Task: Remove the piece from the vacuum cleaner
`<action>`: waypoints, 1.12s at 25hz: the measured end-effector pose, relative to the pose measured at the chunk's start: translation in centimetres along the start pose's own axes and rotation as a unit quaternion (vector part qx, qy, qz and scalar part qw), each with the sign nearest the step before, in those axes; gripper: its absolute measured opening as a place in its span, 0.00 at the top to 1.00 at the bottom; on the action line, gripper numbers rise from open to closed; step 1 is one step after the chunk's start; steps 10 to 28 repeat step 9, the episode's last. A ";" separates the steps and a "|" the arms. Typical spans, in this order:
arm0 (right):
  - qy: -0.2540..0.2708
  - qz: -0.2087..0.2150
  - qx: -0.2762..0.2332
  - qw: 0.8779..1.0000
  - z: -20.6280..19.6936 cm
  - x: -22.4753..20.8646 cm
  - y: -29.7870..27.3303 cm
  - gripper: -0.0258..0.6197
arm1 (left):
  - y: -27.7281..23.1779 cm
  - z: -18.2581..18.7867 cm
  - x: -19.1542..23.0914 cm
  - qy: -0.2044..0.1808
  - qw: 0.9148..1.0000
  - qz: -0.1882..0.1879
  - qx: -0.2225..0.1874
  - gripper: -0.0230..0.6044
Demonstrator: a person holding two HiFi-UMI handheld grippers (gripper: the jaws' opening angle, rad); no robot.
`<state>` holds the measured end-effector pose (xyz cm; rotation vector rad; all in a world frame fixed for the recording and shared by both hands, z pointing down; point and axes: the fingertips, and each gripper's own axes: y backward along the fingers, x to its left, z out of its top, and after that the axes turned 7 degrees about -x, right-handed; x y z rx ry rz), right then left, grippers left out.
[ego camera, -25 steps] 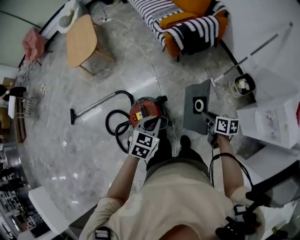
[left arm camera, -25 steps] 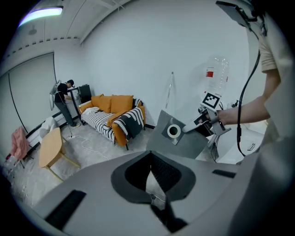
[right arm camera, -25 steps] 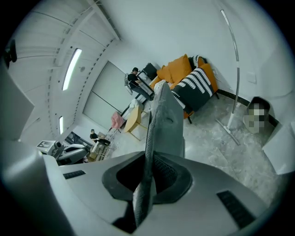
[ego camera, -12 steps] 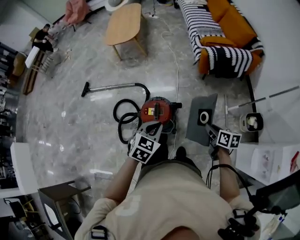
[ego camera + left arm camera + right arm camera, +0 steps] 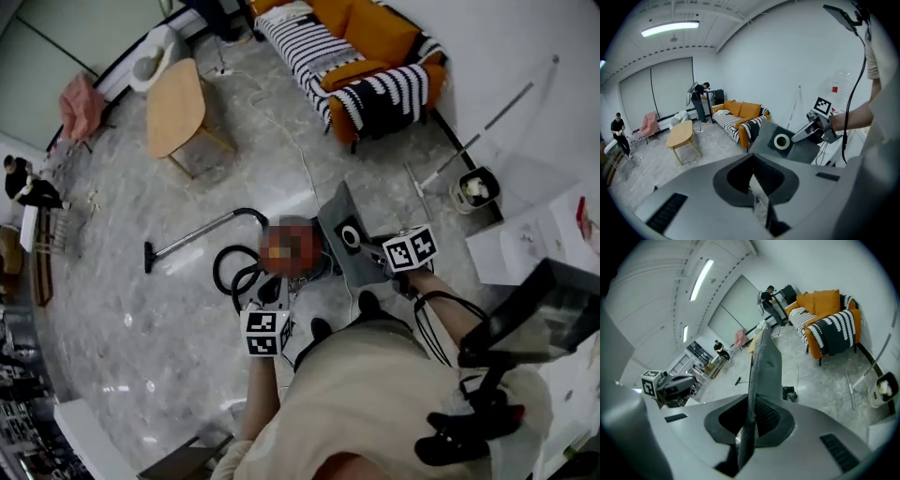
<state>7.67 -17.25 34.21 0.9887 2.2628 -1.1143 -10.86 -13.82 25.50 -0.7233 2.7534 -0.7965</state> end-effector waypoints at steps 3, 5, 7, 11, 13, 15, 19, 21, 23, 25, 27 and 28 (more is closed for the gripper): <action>0.029 -0.004 0.020 0.999 -1.5 4.8 -1.7 0.92 | 3.5 -1.9 2.1 0.008 1.000 -0.007 -0.011 0.96; 0.024 -0.006 0.015 1.000 -3.5 4.9 -2.0 0.92 | 3.9 -3.8 1.5 0.011 1.000 -0.013 -0.015 0.96; 0.016 -0.003 0.012 1.000 -5.9 5.0 -1.8 0.92 | 4.6 -5.7 0.3 0.014 1.000 -0.014 -0.017 0.96; 0.005 0.001 0.011 1.000 -8.5 5.2 -1.4 0.92 | 5.5 -7.4 -1.1 0.015 1.000 -0.013 -0.017 0.96; 0.005 0.001 0.011 1.000 -8.5 5.2 -1.4 0.92 | 5.5 -7.4 -1.1 0.015 1.000 -0.013 -0.017 0.96; 0.005 0.001 0.011 1.000 -8.5 5.2 -1.4 0.92 | 5.5 -7.4 -1.1 0.015 1.000 -0.013 -0.017 0.96; 0.005 0.001 0.011 1.000 -8.5 5.2 -1.4 0.92 | 5.5 -7.4 -1.1 0.015 1.000 -0.013 -0.017 0.96; 0.005 0.001 0.011 1.000 -8.5 5.2 -1.4 0.92 | 5.5 -7.4 -1.1 0.015 1.000 -0.013 -0.017 0.96; 0.005 0.001 0.011 1.000 -8.5 5.2 -1.4 0.92 | 5.5 -7.4 -1.1 0.015 1.000 -0.013 -0.017 0.96; 0.005 0.001 0.011 1.000 -8.5 5.2 -1.4 0.92 | 5.5 -7.4 -1.1 0.015 1.000 -0.013 -0.017 0.96; 0.005 0.001 0.011 1.000 -8.5 5.2 -1.4 0.92 | 5.5 -7.4 -1.1 0.015 1.000 -0.013 -0.017 0.96; 0.005 0.001 0.011 1.000 -8.5 5.2 -1.4 0.92 | 5.5 -7.4 -1.1 0.015 1.000 -0.013 -0.017 0.96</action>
